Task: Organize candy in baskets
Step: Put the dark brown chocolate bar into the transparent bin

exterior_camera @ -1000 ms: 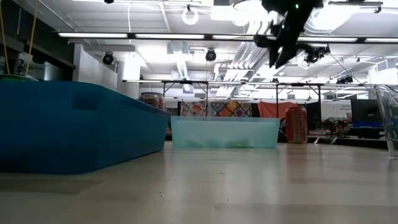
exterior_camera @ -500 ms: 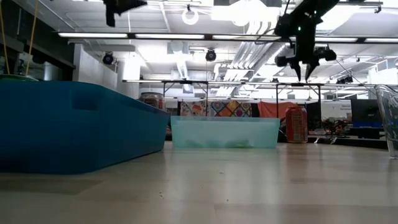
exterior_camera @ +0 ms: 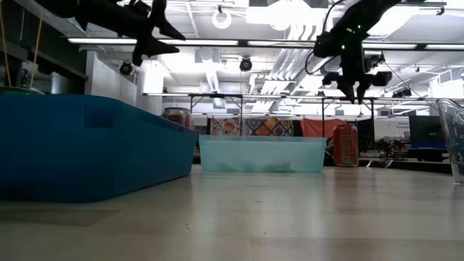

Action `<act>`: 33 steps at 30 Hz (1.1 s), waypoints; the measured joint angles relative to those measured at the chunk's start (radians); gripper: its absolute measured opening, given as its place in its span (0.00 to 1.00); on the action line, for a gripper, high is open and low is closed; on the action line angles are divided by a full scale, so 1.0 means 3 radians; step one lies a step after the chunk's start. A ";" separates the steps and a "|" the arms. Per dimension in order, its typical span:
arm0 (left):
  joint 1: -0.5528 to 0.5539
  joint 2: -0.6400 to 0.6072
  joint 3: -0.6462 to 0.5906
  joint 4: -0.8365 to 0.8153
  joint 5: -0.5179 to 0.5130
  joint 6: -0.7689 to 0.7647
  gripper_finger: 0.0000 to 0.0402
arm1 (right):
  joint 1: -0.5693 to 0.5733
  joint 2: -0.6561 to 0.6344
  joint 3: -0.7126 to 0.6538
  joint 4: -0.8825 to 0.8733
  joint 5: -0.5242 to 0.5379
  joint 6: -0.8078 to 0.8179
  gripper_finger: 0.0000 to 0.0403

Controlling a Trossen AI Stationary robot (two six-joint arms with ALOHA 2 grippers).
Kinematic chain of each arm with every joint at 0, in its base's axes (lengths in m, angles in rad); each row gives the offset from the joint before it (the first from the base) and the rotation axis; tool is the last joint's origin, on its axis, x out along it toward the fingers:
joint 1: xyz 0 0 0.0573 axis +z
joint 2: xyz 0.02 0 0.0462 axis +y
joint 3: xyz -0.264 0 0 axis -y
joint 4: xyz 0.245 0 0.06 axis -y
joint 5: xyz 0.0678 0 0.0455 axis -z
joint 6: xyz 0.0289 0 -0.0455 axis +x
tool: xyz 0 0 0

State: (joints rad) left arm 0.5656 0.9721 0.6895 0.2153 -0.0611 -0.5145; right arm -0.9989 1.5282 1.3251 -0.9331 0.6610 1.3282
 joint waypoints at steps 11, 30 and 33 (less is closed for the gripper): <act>0.0659 0.0138 0.0000 0.0006 0.0873 0.0250 0.41 | 0.0543 -0.0209 0.0000 -0.1746 0.0402 0.1118 0.22; 0.0994 0.0270 0.0001 0.0099 0.1605 -0.0103 0.41 | -0.0142 -0.0330 -0.1134 -0.0381 -0.0681 0.1153 0.22; 0.0994 0.0270 0.0001 0.0099 0.1605 -0.0110 0.41 | -0.0224 -0.0465 -0.1538 0.0320 -0.0915 0.1158 0.22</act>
State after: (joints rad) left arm 0.8639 1.0531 0.6899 0.2450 0.4206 -0.5476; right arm -1.0660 1.3886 0.8638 -0.8373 0.3865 1.6757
